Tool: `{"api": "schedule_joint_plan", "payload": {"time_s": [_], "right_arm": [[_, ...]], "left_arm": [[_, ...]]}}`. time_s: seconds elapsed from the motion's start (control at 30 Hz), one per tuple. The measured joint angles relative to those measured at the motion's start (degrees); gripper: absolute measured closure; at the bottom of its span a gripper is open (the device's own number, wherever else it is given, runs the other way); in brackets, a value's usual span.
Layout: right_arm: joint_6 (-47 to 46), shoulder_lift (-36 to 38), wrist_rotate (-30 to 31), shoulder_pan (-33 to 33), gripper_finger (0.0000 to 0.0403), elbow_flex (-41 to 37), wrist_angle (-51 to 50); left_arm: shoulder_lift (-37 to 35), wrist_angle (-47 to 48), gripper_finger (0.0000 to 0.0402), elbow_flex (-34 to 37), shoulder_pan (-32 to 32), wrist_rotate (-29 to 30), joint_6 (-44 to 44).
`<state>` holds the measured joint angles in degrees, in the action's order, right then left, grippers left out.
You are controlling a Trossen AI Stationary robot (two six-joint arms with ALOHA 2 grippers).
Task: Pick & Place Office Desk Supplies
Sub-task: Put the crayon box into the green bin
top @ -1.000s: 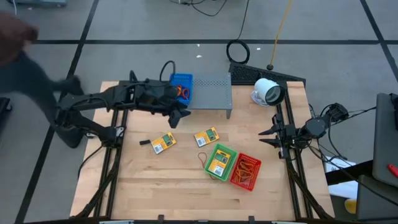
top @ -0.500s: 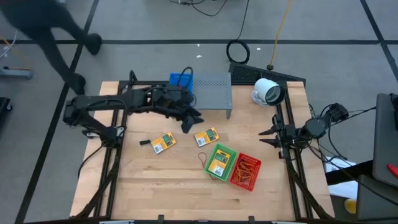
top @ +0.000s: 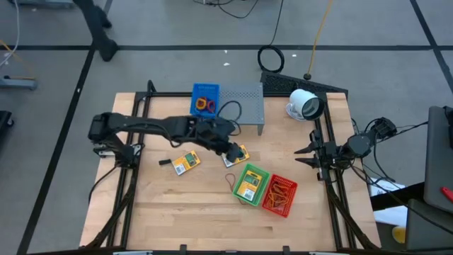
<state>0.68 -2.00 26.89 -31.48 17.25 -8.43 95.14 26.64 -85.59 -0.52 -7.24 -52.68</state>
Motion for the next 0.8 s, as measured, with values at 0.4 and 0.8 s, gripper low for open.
{"api": "schedule_joint_plan", "payload": {"time_s": [0.4,0.8], "right_arm": [[0.0,0.0,0.0,0.0,0.0309,0.0,0.0],[3.5,0.0,0.0,0.0,0.0308,0.0,-0.2]], "left_arm": [[9.0,15.9,0.0215,-13.9,-1.8,9.3,-6.2],[9.7,26.6,0.0215,-14.9,-2.7,11.8,-11.0]]}}
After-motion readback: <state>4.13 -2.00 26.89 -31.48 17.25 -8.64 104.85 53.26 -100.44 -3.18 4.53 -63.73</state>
